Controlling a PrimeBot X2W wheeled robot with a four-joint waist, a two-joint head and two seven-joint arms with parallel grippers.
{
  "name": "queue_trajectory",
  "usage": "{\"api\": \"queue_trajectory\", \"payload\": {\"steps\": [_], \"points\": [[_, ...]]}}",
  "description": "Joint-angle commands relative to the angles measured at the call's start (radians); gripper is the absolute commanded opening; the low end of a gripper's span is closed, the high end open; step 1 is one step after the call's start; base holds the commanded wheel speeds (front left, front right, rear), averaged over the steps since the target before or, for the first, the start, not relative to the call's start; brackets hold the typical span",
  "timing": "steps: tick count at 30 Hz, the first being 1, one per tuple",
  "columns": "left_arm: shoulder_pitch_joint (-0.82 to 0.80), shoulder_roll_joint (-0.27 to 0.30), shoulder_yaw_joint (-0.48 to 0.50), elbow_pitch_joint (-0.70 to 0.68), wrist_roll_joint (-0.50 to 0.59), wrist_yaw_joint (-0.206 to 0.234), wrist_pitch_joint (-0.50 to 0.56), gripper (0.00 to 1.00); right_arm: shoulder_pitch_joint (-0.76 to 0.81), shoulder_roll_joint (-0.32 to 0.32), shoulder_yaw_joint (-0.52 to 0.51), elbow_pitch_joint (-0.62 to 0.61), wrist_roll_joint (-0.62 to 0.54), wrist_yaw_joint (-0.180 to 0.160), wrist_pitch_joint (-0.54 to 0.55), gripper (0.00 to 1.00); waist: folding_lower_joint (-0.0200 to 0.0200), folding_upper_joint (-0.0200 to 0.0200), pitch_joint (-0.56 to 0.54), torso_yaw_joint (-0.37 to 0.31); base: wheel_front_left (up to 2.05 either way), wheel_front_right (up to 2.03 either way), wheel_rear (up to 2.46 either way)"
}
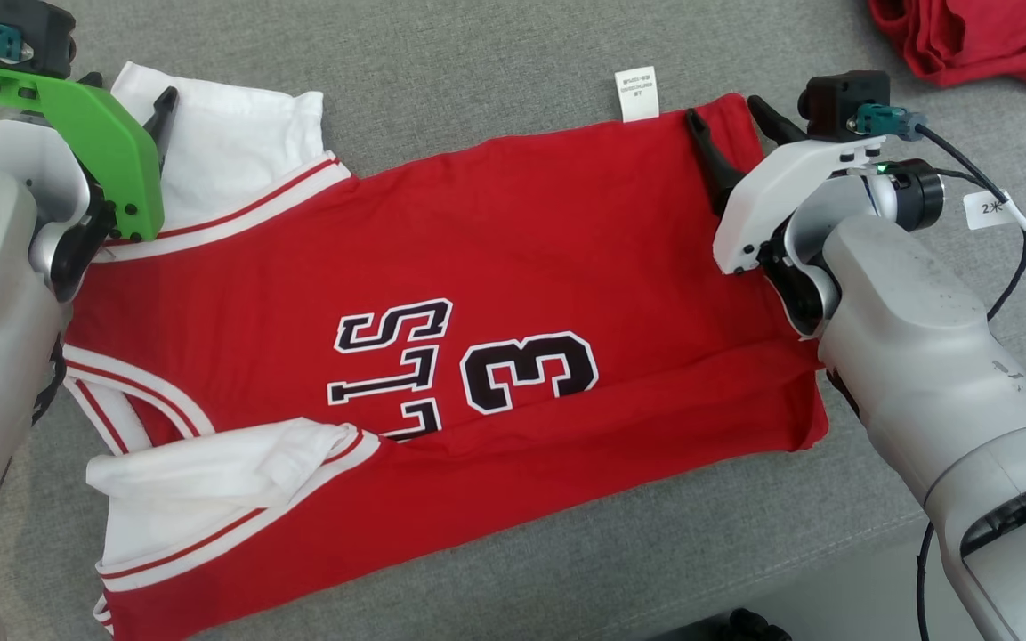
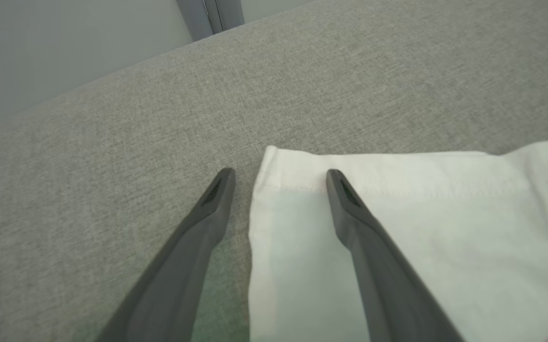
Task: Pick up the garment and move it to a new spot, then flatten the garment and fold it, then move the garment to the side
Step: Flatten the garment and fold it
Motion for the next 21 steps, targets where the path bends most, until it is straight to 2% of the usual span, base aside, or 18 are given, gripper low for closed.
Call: {"api": "queue_trajectory", "payload": {"steps": [1,2,3,4,5,13,21], "points": [[-0.017,-0.001,-0.008,0.001,-0.015,-0.002,0.001,0.88,-0.012,0.002,0.006,0.011,0.018,-0.002,0.003,0.93,-0.0001,0.0,0.004,0.004,0.0,0.0,0.0],[-0.018,-0.004,-0.013,0.003,-0.023,-0.002,0.001,0.4,-0.018,0.002,0.01,0.021,0.025,-0.001,0.007,0.49,-0.0001,0.0,0.006,0.005,0.0,0.0,0.0],[-0.02,-0.005,-0.017,0.006,-0.029,-0.002,0.001,0.25,-0.023,0.001,0.015,0.028,0.029,-0.002,0.01,0.37,-0.0001,0.0,0.007,0.005,0.0,0.0,0.0],[-0.024,-0.007,-0.024,0.008,-0.034,-0.002,0.0,0.0,-0.026,0.0,0.021,0.035,0.036,-0.002,0.01,0.04,-0.0001,0.0,0.008,0.007,0.0,0.0,0.0],[-0.027,-0.007,-0.029,0.01,-0.034,-0.002,-0.005,0.0,-0.027,-0.001,0.024,0.04,0.04,-0.002,0.007,0.0,-0.0001,0.0,0.008,0.008,0.0,0.0,0.0],[-0.039,-0.022,-0.038,0.015,-0.082,-0.002,-0.112,0.0,-0.037,-0.037,0.055,0.06,0.074,-0.002,-0.048,0.0,-0.0001,0.0,-0.028,0.04,0.0,0.0,0.0],[0.029,-0.017,-0.051,-0.05,-0.136,-0.002,-0.253,0.0,0.021,-0.093,0.08,0.032,0.088,-0.002,-0.091,0.0,-0.0001,0.0,-0.109,0.091,0.0,0.0,0.0]]}}
